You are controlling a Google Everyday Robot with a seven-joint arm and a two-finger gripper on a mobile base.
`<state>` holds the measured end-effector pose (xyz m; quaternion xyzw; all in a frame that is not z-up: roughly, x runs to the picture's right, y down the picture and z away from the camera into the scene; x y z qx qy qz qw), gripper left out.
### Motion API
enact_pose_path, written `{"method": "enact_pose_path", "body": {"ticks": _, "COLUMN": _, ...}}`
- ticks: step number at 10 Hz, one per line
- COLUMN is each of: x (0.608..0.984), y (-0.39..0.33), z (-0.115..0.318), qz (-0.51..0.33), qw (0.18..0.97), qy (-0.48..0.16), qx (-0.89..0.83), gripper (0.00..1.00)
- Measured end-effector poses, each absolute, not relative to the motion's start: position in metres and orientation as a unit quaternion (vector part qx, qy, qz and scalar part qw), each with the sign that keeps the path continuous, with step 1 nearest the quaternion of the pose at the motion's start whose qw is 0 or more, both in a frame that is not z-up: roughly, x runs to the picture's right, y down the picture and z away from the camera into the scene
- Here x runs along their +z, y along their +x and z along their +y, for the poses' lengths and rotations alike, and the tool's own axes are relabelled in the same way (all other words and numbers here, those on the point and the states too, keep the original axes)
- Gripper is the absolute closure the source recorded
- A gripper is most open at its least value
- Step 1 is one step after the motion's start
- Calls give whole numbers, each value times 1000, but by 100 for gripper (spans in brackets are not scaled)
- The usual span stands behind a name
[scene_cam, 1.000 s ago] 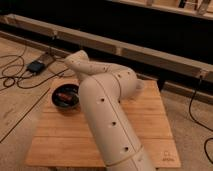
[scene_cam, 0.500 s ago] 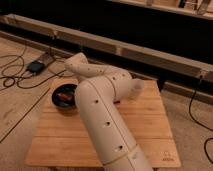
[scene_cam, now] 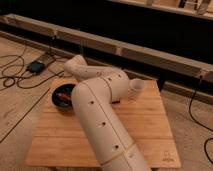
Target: Stand the bottle upright
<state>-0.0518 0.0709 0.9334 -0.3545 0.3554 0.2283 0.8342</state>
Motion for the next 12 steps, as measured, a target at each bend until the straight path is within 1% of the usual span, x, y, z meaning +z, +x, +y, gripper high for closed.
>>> {"method": "enact_pose_path", "body": {"ticks": 4, "x": 937, "y": -43, "z": 67, "qz": 368, "qw": 832, "qy": -339, "qx": 237, "gripper": 20}}
{"method": "enact_pose_path", "body": {"ticks": 9, "x": 943, "y": -38, "z": 68, "qz": 376, "qw": 829, "qy": -337, "qx": 241, "gripper": 20}}
{"method": "enact_pose_path", "body": {"ticks": 10, "x": 945, "y": -37, "z": 68, "qz": 378, "qw": 828, "qy": -337, "qx": 239, "gripper": 23}}
{"method": "enact_pose_path", "body": {"ticks": 12, "x": 946, "y": -38, "z": 67, "qz": 379, "qw": 829, "qy": -336, "qx": 237, "gripper": 37}}
